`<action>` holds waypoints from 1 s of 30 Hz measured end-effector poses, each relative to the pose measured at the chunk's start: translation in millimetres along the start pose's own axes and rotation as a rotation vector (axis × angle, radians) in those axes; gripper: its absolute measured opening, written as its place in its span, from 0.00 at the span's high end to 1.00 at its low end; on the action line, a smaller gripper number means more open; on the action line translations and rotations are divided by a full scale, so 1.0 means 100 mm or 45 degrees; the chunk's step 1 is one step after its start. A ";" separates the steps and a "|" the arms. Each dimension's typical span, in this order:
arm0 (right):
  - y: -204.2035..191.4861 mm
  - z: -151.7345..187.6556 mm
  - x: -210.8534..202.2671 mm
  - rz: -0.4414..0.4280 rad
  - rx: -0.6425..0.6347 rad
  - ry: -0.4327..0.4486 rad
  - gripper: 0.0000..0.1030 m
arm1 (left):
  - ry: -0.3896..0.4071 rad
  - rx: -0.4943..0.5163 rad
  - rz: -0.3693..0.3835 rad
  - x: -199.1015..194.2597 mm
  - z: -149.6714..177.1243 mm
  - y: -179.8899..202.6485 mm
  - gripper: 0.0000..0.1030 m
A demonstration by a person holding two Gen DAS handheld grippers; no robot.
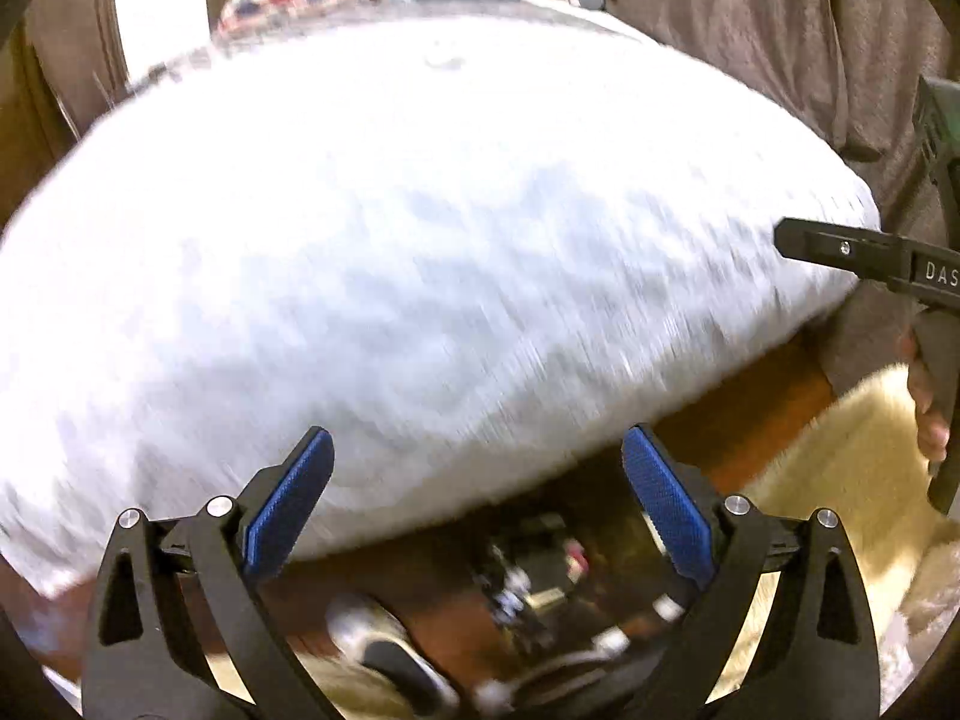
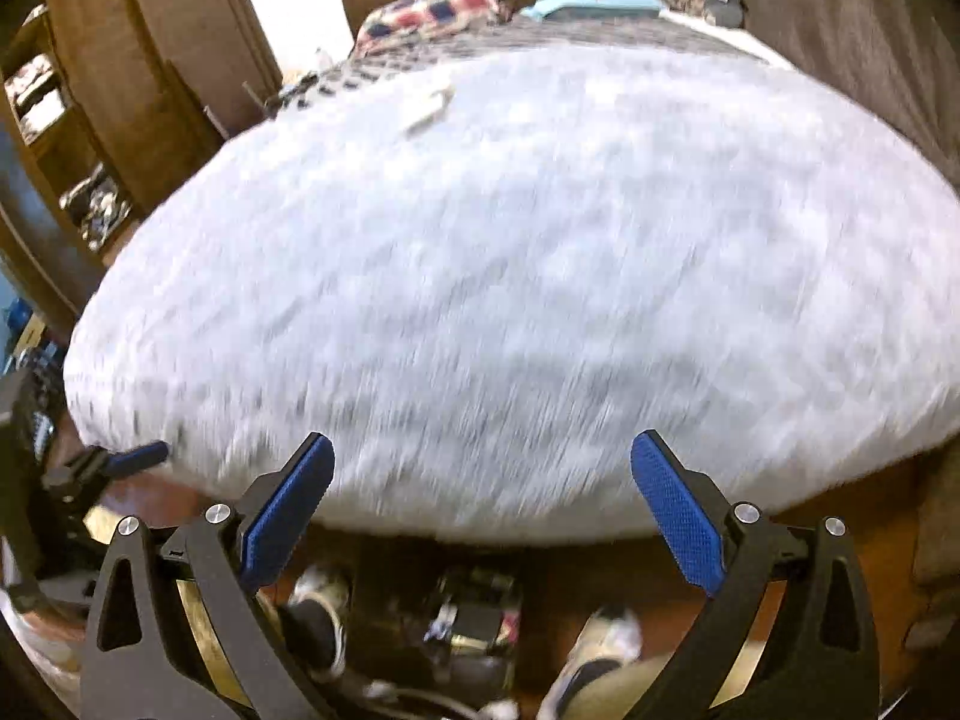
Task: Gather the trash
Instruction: 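Raise both open grippers back over the last two items, then grasp the white tube with the right gripper while the left grasps the yellow bottle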
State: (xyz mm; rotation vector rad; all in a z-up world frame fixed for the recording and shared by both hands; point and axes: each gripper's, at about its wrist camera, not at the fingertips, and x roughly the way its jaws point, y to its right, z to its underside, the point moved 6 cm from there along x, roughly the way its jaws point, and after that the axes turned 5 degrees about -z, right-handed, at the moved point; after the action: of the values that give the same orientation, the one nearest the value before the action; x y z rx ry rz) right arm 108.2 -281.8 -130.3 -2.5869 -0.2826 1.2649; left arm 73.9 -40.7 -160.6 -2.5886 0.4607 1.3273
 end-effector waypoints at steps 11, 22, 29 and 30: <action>0.01 -1.10 0.46 0.076 -0.099 0.065 0.03 | 0.052 -0.042 -0.123 0.30 -1.28 -0.50 0.11; -0.28 -2.06 1.44 0.070 -0.146 0.040 0.03 | -0.087 -0.061 -0.159 1.16 -1.85 -0.73 0.11; -0.46 -2.35 2.00 0.044 -0.199 -0.047 0.06 | -0.127 -0.027 -0.130 1.42 -2.05 -0.75 0.11; -0.50 -2.35 2.06 0.044 -0.221 -0.061 0.06 | -0.128 -0.027 -0.123 1.43 -2.08 -0.75 0.11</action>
State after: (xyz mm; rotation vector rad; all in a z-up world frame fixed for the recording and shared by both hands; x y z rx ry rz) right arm 416.5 -208.6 -129.5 -2.7190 -0.3735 1.3727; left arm 336.3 -61.6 -155.0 -2.5111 0.3025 1.4285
